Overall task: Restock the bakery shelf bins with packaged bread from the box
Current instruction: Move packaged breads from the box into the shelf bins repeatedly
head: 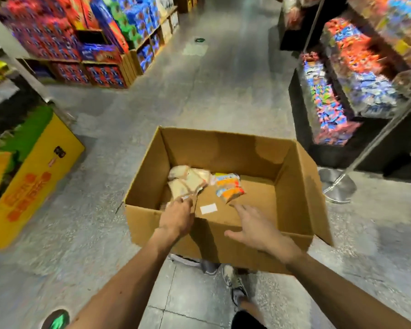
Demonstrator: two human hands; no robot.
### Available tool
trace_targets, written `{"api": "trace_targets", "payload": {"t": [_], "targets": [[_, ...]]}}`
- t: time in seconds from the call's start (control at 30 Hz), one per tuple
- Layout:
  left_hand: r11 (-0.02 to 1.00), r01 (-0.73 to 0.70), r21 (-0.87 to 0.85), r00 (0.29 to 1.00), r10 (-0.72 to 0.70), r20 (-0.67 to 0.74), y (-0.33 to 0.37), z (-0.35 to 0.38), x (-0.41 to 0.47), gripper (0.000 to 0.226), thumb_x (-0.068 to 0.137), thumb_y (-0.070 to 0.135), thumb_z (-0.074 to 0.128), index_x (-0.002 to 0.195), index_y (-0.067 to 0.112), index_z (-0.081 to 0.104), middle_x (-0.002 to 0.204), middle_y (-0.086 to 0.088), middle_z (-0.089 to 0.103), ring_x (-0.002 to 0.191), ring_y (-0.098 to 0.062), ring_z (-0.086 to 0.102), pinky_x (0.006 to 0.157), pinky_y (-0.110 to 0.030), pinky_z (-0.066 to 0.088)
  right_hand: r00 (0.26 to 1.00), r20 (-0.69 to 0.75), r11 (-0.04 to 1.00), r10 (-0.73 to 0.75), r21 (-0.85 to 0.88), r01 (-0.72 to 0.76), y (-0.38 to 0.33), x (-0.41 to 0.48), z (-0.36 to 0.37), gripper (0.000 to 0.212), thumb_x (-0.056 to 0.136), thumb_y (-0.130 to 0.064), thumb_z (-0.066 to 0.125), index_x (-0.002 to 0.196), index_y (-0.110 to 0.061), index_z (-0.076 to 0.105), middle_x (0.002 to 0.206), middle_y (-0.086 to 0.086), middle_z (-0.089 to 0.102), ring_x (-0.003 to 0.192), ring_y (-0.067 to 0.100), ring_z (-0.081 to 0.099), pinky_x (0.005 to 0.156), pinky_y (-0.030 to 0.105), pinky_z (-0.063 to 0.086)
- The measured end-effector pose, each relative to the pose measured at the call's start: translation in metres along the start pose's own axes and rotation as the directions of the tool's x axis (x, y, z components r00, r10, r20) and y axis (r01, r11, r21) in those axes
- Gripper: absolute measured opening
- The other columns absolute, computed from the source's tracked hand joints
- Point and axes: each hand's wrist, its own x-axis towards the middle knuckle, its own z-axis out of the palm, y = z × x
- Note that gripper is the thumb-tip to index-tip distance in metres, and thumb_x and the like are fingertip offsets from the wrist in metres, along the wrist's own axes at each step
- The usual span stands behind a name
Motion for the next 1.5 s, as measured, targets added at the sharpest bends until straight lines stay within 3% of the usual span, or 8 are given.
{"api": "trace_targets", "payload": {"t": [0.27, 0.57, 0.7, 0.97, 1.1, 1.23, 1.4, 1.5], "targets": [[0.87, 0.428, -0.247, 0.9, -0.383, 0.21, -0.063, 0.05, 0.184, 0.049, 0.095, 0.042, 0.061, 0.13, 0.01, 0.054, 0.129, -0.012, 0.062, 0.117, -0.031, 0.059, 0.095, -0.039, 0.049, 0.958, 0.198, 0.934, 0.205, 0.254, -0.252, 0.071, 0.231, 0.033, 0.085, 0.076, -0.072, 0.065, 0.143, -0.026, 0.04, 0.148, -0.001, 0.046, 0.135, 0.026, 0.043, 0.108, 0.04, 0.039], [0.403, 0.695, -0.596, 0.668, -0.668, 0.328, -0.096, 0.15, 0.336, 0.101, 0.072, 0.06, 0.078, 0.145, 0.007, 0.032, 0.14, -0.017, 0.048, 0.127, -0.036, 0.05, 0.103, -0.038, 0.044, 0.867, 0.085, 0.743, 0.491, 0.478, -0.468, 0.161, 0.382, 0.101, 0.091, 0.076, -0.051, 0.08, 0.144, -0.009, 0.035, 0.138, 0.012, 0.05, 0.131, 0.031, 0.046, 0.103, 0.038, 0.038], [0.303, 0.804, -0.511, 0.535, -0.743, 0.402, -0.106, 0.204, 0.372, 0.147, 0.044, 0.094, 0.065, 0.157, 0.022, 0.006, 0.154, -0.022, 0.025, 0.14, -0.045, 0.03, 0.114, -0.056, 0.029, 0.835, 0.071, 0.702, 0.545, 0.505, -0.501, 0.185, 0.417, 0.135, 0.099, 0.071, -0.057, 0.082, 0.144, -0.008, 0.036, 0.139, 0.011, 0.049, 0.13, 0.029, 0.047, 0.108, 0.045, 0.042], [0.264, 0.838, -0.478, 0.426, -0.863, 0.271, -0.088, 0.214, 0.381, 0.139, 0.058, 0.082, 0.07, 0.156, 0.007, 0.005, 0.151, -0.023, 0.031, 0.139, -0.039, 0.034, 0.115, -0.051, 0.029, 0.806, 0.053, 0.702, 0.589, 0.462, -0.542, 0.19, 0.427, 0.162, 0.076, 0.081, -0.033, 0.081, 0.139, -0.009, 0.038, 0.136, 0.012, 0.053, 0.13, 0.031, 0.047, 0.106, 0.04, 0.039], [0.1, 0.863, -0.495, 0.299, -0.891, 0.342, -0.091, 0.213, 0.377, 0.13, 0.048, 0.079, 0.079, 0.144, 0.011, 0.026, 0.138, -0.012, 0.044, 0.128, -0.029, 0.044, 0.109, -0.043, 0.039, 0.719, 0.227, 0.473, 0.657, 0.619, -0.627, 0.186, 0.423, 0.163, 0.064, 0.06, -0.037, 0.091, 0.104, -0.019, 0.049, 0.116, 0.011, 0.068, 0.097, 0.024, 0.068, 0.077, 0.039, 0.057], [0.011, 0.808, -0.589, 0.279, -0.887, 0.367, -0.092, 0.211, 0.374, 0.115, 0.047, 0.066, 0.089, 0.131, 0.009, 0.036, 0.13, -0.011, 0.052, 0.123, -0.03, 0.051, 0.102, -0.043, 0.046, 0.638, 0.478, 0.104, 0.603, 0.746, -0.657, 0.176, 0.419, 0.164, 0.02, 0.087, -0.031, 0.077, 0.093, -0.015, 0.065, 0.074, 0.003, 0.066, 0.039, 0.004, 0.057, 0.035, 0.014, 0.038], [0.006, 0.684, -0.73, 0.354, -0.877, 0.324, -0.075, 0.209, 0.386, 0.109, 0.048, 0.064, 0.09, 0.125, 0.013, 0.032, 0.121, -0.007, 0.053, 0.112, -0.027, 0.054, 0.099, -0.043, 0.048, 0.659, 0.601, -0.08, 0.453, 0.763, -0.641, 0.162, 0.424, 0.17, 0.029, 0.086, -0.018, 0.076, 0.115, -0.015, 0.07, 0.103, 0.008, 0.076, 0.084, 0.023, 0.074, 0.076, 0.04, 0.061], [-0.055, 0.646, -0.761, 0.363, -0.856, 0.369, -0.072, 0.212, 0.396, 0.114, 0.049, 0.061, 0.091, 0.13, 0.01, 0.03, 0.124, -0.008, 0.055, 0.117, -0.03, 0.056, 0.101, -0.046, 0.049, 0.692, 0.629, -0.127, 0.354, 0.766, -0.63, 0.161, 0.424, 0.166, 0.026, 0.087, -0.008, 0.072, 0.112, -0.015, 0.07, 0.106, 0.009, 0.076, 0.091, 0.026, 0.075, 0.068, 0.04, 0.062]]}}
